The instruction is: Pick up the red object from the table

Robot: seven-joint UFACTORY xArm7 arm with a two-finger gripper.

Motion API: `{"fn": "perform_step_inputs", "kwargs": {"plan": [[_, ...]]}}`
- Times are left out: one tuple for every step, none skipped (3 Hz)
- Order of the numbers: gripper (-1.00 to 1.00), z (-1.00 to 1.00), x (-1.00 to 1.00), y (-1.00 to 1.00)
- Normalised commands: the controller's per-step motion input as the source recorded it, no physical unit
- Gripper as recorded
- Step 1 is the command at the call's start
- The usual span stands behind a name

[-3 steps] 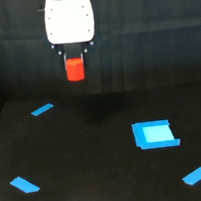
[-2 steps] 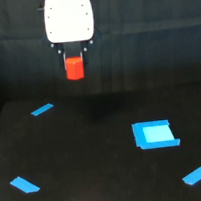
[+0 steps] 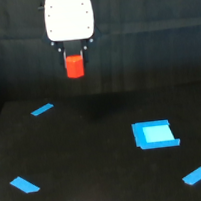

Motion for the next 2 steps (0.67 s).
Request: {"fn": "perform_step_inputs", "kwargs": {"plan": [[-0.96,0.11,0.01,0.09],[-0.97,0.02,0.08,0.03]]}}
